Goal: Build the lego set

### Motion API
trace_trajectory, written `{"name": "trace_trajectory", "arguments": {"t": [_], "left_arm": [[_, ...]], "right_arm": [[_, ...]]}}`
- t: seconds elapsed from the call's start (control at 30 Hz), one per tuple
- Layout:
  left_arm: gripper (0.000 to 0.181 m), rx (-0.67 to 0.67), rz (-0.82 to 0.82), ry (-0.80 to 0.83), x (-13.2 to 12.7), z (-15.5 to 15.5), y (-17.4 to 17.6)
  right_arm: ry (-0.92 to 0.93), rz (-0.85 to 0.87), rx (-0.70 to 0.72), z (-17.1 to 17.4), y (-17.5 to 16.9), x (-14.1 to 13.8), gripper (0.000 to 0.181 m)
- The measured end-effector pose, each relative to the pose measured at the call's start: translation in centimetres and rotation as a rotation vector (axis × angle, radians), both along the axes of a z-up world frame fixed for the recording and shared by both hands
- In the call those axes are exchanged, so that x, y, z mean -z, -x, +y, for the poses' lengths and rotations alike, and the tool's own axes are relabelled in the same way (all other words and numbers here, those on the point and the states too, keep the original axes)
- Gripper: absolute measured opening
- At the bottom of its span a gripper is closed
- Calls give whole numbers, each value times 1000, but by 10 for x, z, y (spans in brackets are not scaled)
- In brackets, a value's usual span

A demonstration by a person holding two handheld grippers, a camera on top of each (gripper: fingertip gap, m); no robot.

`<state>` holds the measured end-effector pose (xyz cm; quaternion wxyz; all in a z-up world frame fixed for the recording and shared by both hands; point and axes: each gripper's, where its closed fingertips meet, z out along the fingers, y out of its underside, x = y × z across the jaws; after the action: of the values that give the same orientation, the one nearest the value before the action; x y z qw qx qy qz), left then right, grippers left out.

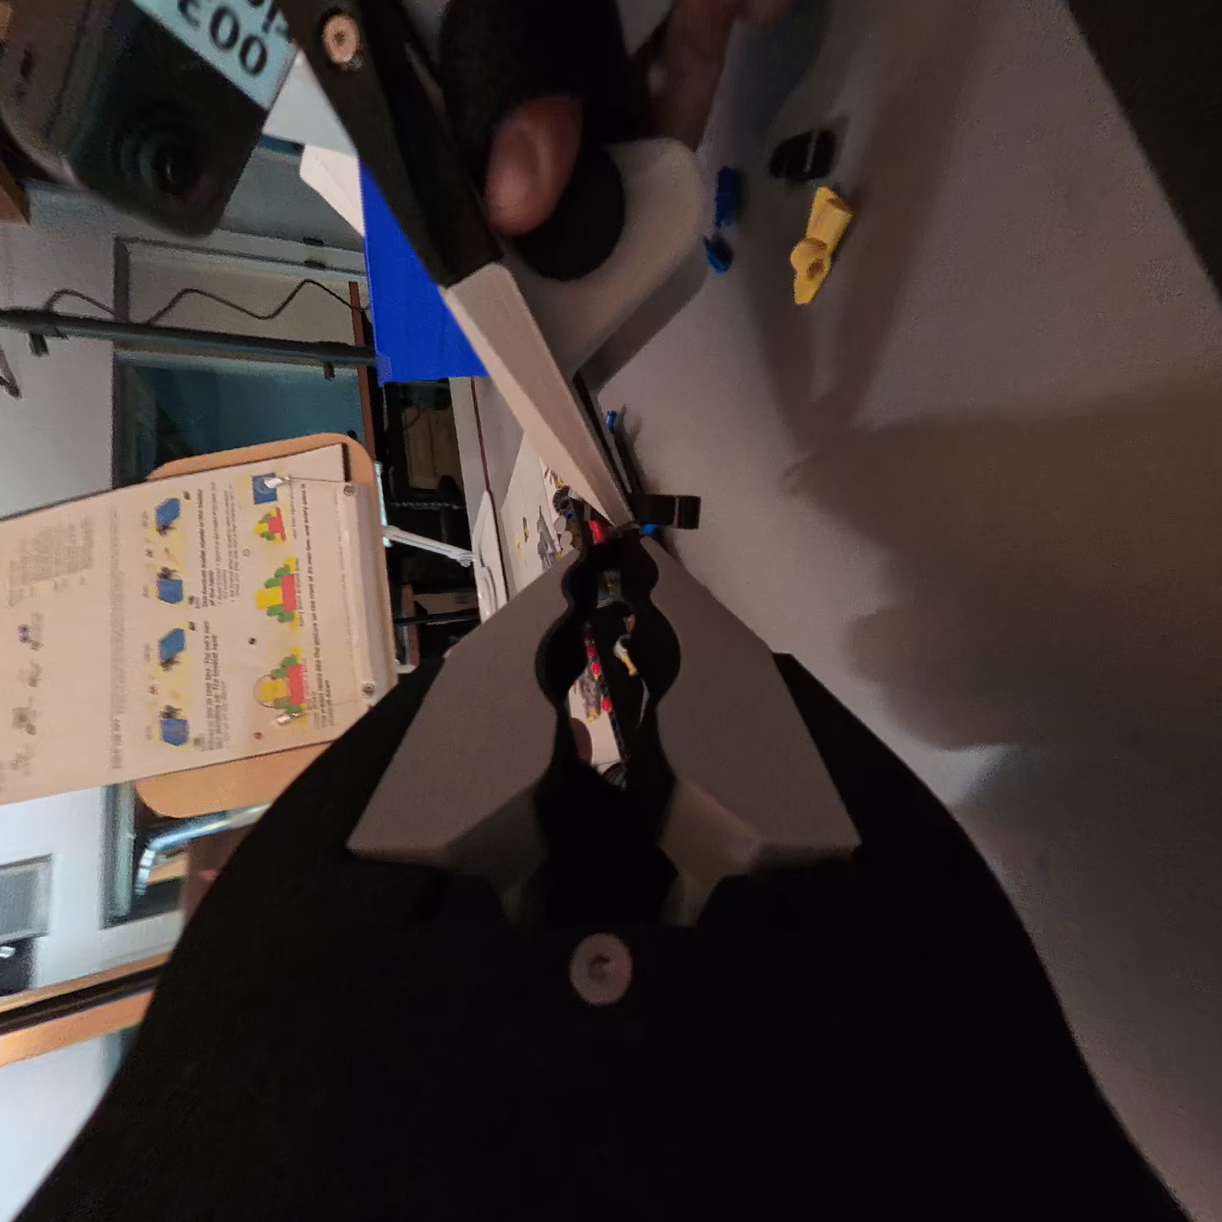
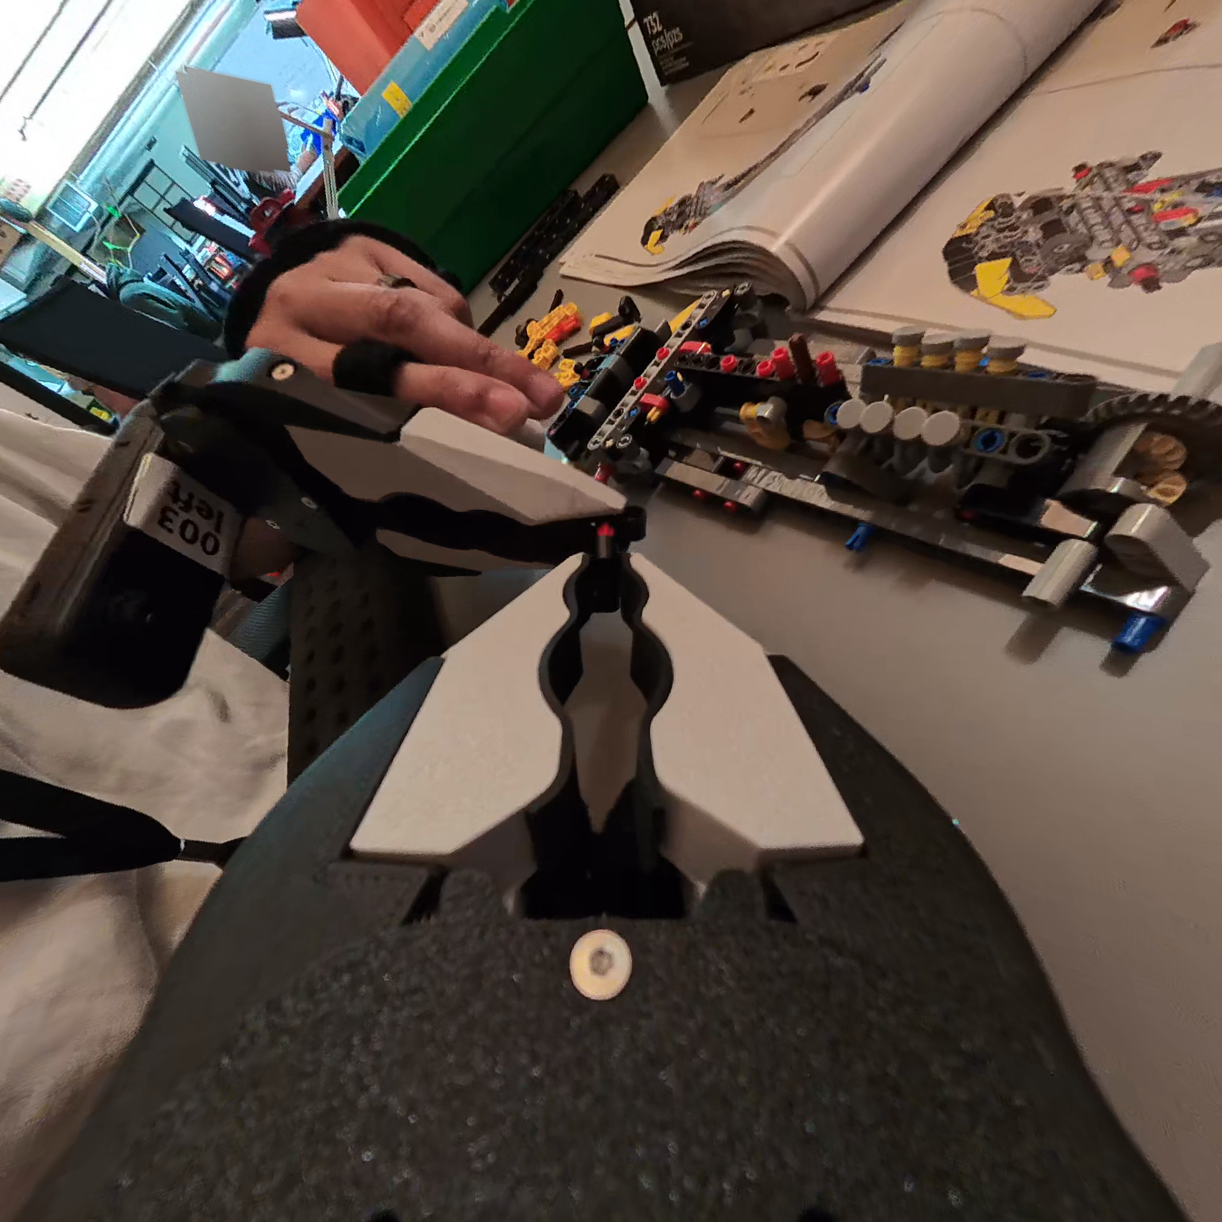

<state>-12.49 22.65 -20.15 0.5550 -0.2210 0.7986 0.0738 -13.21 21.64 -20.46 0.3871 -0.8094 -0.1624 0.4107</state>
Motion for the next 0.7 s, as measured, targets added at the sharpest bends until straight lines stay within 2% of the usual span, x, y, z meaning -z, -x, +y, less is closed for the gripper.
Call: {"name": "trace_trajectory", "arguments": {"t": [0.13,0.27,0.37,0.47,0.53,0.7], "left_arm": [[4,-17,-18,39,-1,2,-1],[4,14,5,-53,2,2,-1],[4,56,66,-180,12,1,0],[4,77,95,-217,17,-4,0],[4,62,76,-218,12,-4,0],[5,4,28,-149,1,0,0]], "right_arm": [[-17,0,16,2,-2,-1,6],[-1,-32,10,1,-1,3,6],[70,-135,-48,-2,0,17,6],[125,-282,-139,-8,-1,24,6],[126,-341,-176,-8,-1,20,6],[124,-335,-188,-5,0,8,6]]}}
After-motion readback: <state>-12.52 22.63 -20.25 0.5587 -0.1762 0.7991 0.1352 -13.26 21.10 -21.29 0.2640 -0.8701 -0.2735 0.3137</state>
